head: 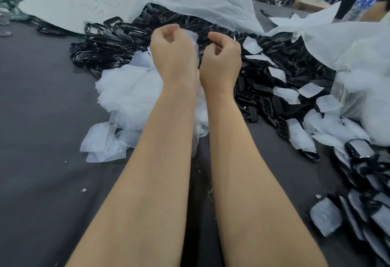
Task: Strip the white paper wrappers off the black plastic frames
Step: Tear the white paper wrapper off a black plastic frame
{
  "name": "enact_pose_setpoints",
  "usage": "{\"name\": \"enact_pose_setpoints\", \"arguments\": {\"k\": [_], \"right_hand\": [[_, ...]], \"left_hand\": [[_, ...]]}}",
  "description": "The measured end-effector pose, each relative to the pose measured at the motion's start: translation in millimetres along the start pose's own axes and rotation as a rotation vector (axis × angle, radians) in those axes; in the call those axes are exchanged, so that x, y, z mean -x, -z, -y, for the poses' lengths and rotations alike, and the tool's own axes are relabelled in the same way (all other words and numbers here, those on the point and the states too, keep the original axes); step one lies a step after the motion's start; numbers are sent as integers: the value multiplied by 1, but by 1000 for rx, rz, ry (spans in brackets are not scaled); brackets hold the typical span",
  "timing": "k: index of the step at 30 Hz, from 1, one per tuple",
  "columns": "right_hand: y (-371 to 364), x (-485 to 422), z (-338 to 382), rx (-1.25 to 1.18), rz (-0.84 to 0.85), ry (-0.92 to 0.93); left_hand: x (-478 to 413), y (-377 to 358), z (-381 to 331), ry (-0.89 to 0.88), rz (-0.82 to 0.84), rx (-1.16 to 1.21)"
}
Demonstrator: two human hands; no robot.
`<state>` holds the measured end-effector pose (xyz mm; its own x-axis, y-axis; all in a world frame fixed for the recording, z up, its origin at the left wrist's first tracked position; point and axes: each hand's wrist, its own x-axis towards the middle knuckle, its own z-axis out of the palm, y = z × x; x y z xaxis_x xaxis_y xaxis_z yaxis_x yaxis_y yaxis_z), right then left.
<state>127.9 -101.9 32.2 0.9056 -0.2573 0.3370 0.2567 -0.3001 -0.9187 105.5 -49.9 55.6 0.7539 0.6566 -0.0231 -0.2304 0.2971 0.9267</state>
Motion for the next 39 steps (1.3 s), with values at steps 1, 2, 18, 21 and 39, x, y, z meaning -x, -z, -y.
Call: {"name": "enact_pose_setpoints", "arguments": {"k": [1, 2, 18, 21, 39], "right_hand": [[8, 5, 1, -21, -49, 18], [17, 12, 4, -18, -61, 31], [104, 111, 0, 120, 232, 71], [109, 119, -3, 126, 239, 83], [92, 99, -30, 905, 334, -93]], "left_hand": [[4, 2, -2, -9, 0, 2], [10, 4, -4, -15, 6, 6], [111, 73, 21, -51, 404, -427], [116, 80, 24, -33, 385, -431], [115, 80, 30, 146, 95, 44]]}}
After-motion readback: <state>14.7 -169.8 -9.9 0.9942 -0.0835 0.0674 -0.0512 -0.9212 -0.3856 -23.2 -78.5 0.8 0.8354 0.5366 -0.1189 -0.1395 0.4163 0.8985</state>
